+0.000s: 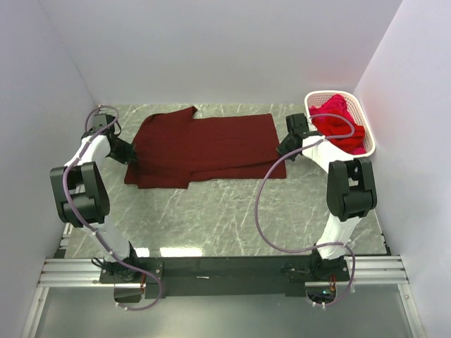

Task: Fold and stack the t-shirts
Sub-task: Fold the tshirt

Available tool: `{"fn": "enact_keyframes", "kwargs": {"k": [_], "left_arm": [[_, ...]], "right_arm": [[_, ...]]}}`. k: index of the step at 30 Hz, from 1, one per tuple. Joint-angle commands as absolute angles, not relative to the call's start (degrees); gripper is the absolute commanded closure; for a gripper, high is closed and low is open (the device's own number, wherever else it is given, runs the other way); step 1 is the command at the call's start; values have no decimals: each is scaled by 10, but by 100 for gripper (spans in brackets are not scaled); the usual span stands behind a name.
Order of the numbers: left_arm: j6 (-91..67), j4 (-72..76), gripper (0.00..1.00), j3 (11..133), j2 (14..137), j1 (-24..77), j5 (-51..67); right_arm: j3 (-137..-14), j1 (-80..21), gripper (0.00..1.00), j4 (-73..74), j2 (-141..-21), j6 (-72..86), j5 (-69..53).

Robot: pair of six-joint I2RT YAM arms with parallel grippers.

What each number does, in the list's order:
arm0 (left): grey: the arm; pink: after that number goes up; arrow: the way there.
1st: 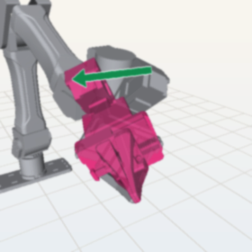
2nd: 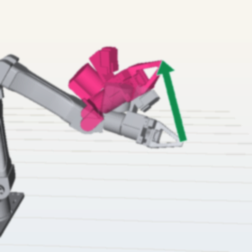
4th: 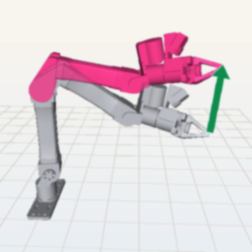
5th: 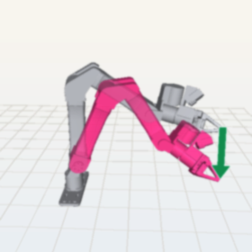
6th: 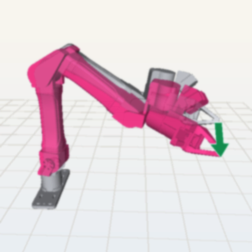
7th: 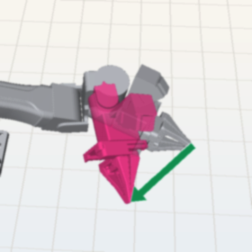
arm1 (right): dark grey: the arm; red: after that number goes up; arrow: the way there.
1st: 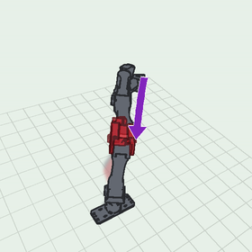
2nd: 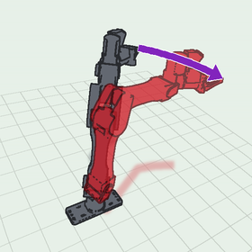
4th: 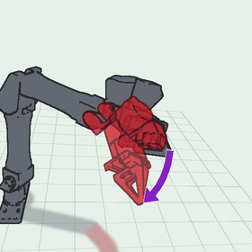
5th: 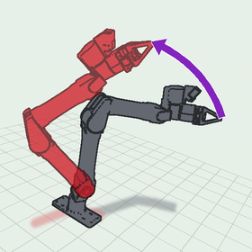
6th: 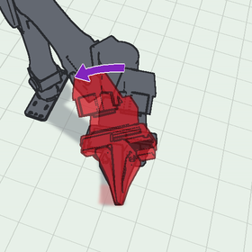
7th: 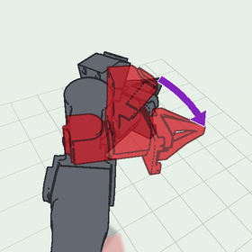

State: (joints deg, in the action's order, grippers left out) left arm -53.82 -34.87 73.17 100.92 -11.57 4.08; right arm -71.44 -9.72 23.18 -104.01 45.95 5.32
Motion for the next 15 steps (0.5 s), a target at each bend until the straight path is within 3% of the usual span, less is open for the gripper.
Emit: {"fn": "enact_keyframes", "kwargs": {"k": [1, 15], "left_arm": [[-526, -333, 99, 762, 1012, -122, 55], [-529, -323, 99, 823, 1081, -125, 79]], "right_arm": [[-744, -84, 100, 233, -1039, 452, 69], [-775, -71, 100, 230, -1083, 446, 55]]}}
